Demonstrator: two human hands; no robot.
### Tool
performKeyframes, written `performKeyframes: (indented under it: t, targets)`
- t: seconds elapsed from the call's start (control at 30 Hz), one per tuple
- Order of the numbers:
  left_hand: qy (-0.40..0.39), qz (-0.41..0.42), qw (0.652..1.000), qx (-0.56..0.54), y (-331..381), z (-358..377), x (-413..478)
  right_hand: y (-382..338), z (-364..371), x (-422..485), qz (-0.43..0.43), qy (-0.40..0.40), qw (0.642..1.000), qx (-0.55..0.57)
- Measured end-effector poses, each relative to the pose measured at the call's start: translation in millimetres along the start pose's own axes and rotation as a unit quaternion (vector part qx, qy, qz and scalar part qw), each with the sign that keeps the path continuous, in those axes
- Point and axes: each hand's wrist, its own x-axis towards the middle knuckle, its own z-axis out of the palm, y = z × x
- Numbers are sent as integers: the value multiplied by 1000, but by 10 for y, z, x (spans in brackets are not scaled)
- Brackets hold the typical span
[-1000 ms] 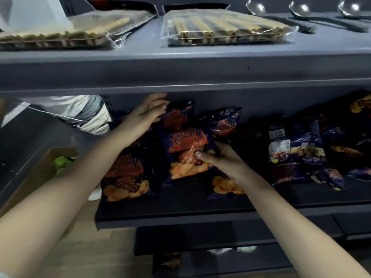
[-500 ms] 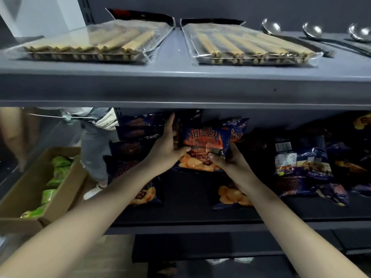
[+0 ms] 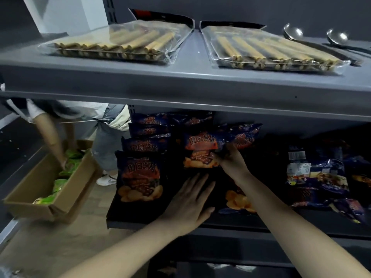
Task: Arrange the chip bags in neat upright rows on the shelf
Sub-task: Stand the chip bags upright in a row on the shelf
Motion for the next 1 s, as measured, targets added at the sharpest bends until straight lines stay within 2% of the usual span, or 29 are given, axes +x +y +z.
performKeyframes:
  t: [0.13,0.47,0.7,0.8,0.9,1.0]
  targets:
    - [-10,-45,994,-102,-74,168,-29,16,249,92,35,20,999,-17]
    - [-36,-63,990,-124,-40,223,-36,92,490,194,69,-15,993,-93]
    - [-45,-68,988,-128,-59,224,-21,103,514,219,75,-5,990,-121]
    - [-43,-63,989,-128,-87,234,-39,54,442,161,43,6,990,-135]
    - [-41,-67,987,-137,-121,232,-41,-65,266,53,-3,18,994,-103]
    - [-53,-63,987,-135,-167,214,-38,-217,-23,-140,-72,13,994,-86]
